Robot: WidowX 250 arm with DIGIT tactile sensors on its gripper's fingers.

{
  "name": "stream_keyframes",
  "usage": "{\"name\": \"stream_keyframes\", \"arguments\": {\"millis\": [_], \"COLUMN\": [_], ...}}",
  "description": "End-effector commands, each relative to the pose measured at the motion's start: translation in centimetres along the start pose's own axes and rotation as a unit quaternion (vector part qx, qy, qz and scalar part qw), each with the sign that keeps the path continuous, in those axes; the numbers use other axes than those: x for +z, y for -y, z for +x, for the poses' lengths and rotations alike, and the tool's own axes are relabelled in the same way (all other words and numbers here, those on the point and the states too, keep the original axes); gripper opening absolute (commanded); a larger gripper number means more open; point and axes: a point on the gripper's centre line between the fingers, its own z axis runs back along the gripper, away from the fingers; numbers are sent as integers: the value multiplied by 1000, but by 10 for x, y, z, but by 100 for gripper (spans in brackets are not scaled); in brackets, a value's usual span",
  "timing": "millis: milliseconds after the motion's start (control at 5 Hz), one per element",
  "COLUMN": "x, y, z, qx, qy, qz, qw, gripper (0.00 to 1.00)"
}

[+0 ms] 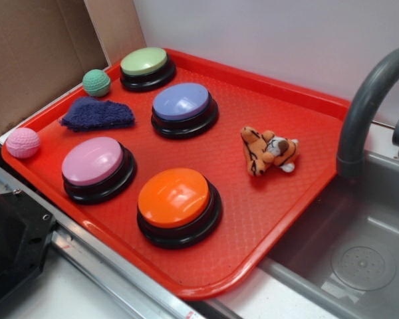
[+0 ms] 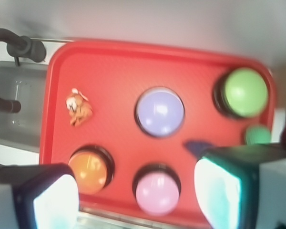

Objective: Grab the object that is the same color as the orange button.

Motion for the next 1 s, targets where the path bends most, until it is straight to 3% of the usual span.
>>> {"name": "stream_keyframes", "arguments": {"millis": [0,200,400,800], "x": [-49,-77,-109,-158], "y": [73,81,81,89], "z": [38,42,46,43], "qx": [-162,-189,-210,-237], "qy": [-37,-62,-88,-123], "qz": [2,11,44,41], "qw": [986,980,973,963], "gripper": [100,100,100,100]}}
